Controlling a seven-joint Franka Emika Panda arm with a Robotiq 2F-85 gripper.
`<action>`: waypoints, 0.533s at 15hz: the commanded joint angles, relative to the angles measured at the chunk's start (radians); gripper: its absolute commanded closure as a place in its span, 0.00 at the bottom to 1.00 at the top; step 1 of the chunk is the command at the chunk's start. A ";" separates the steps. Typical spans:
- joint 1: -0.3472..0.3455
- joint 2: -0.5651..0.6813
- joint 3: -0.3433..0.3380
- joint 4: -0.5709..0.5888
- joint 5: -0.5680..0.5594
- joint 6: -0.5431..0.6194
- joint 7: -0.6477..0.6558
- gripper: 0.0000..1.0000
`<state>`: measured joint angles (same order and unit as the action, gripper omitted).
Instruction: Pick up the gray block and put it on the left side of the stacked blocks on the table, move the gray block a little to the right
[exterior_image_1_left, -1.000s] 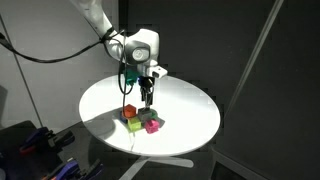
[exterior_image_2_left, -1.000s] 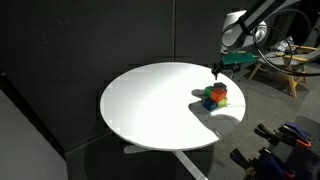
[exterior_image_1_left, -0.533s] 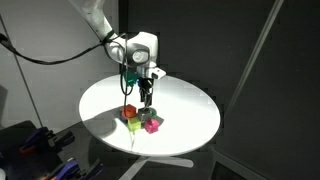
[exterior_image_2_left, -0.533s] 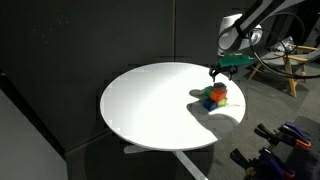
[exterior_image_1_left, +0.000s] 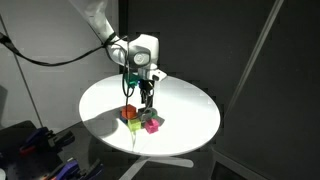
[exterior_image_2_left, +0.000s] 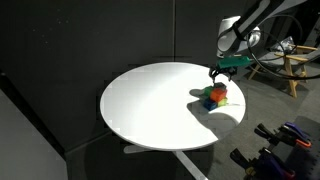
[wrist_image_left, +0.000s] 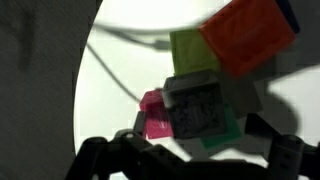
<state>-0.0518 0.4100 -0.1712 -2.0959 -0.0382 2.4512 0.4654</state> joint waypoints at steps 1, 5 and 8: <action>0.014 0.020 -0.019 0.024 -0.011 0.008 0.000 0.00; 0.018 0.028 -0.022 0.027 -0.013 0.009 0.004 0.00; 0.022 0.031 -0.024 0.028 -0.016 0.010 0.007 0.00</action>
<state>-0.0480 0.4282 -0.1767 -2.0857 -0.0382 2.4522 0.4654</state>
